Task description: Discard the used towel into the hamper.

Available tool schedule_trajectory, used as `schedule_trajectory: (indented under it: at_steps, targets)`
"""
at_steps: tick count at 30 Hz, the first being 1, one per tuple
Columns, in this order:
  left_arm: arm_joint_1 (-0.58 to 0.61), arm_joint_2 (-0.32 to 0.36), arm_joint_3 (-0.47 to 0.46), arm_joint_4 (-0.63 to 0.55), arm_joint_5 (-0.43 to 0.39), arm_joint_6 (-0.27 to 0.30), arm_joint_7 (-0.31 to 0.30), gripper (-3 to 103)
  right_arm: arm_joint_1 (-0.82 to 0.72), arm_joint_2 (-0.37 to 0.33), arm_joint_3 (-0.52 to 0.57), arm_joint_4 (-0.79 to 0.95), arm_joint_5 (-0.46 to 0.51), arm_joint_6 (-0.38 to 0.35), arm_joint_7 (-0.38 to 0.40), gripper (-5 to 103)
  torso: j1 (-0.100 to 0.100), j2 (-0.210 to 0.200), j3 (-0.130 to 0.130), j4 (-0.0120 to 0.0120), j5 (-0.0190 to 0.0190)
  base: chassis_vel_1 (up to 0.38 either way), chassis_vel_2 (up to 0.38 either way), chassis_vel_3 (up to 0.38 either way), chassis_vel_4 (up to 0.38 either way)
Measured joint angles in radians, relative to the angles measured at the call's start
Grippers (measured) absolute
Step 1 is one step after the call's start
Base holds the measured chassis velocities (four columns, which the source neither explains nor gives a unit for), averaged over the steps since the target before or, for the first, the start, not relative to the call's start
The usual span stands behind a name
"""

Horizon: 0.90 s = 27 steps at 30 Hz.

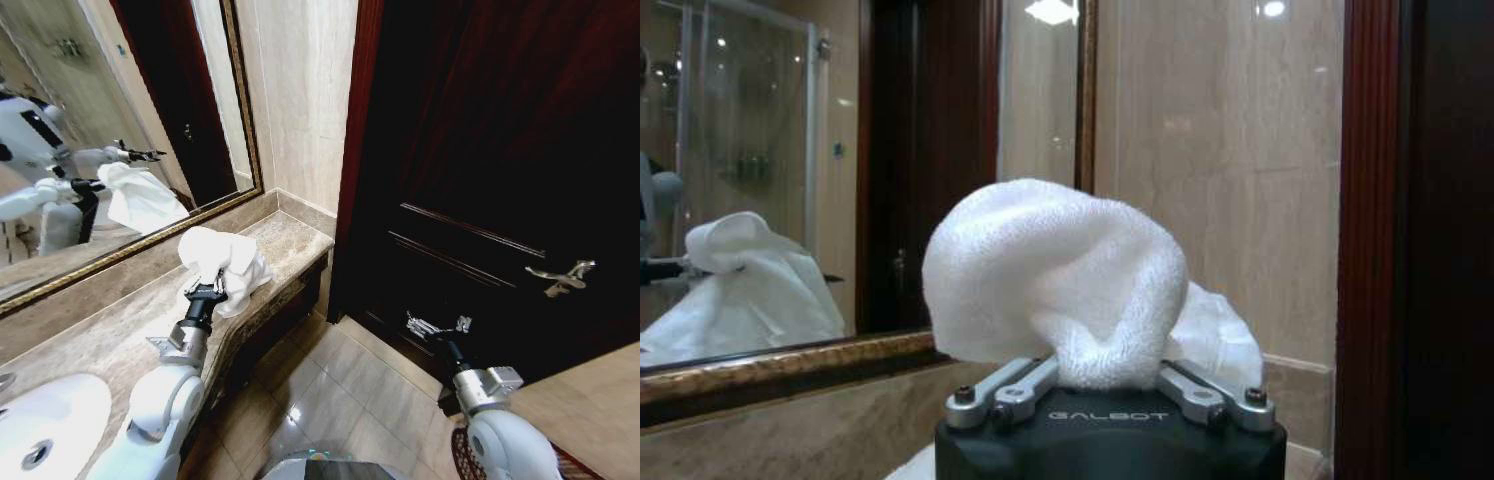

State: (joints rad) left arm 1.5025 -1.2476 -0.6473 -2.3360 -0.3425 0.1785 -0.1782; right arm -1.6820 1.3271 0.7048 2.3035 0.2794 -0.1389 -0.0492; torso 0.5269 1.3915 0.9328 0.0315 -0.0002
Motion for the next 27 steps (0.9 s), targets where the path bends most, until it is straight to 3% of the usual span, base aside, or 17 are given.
schedule_trajectory:
  at_steps: [27]
  targets:
    - [0.04,-0.018,-0.006,-0.017,0.057,-0.016,0.015,7,-0.044,0.003,0.024,0.008,0.01,0.044,-0.01,100,0.0,0.0,0.0,0.0001,0.0002,0.071,-0.087,-0.089,0.071]
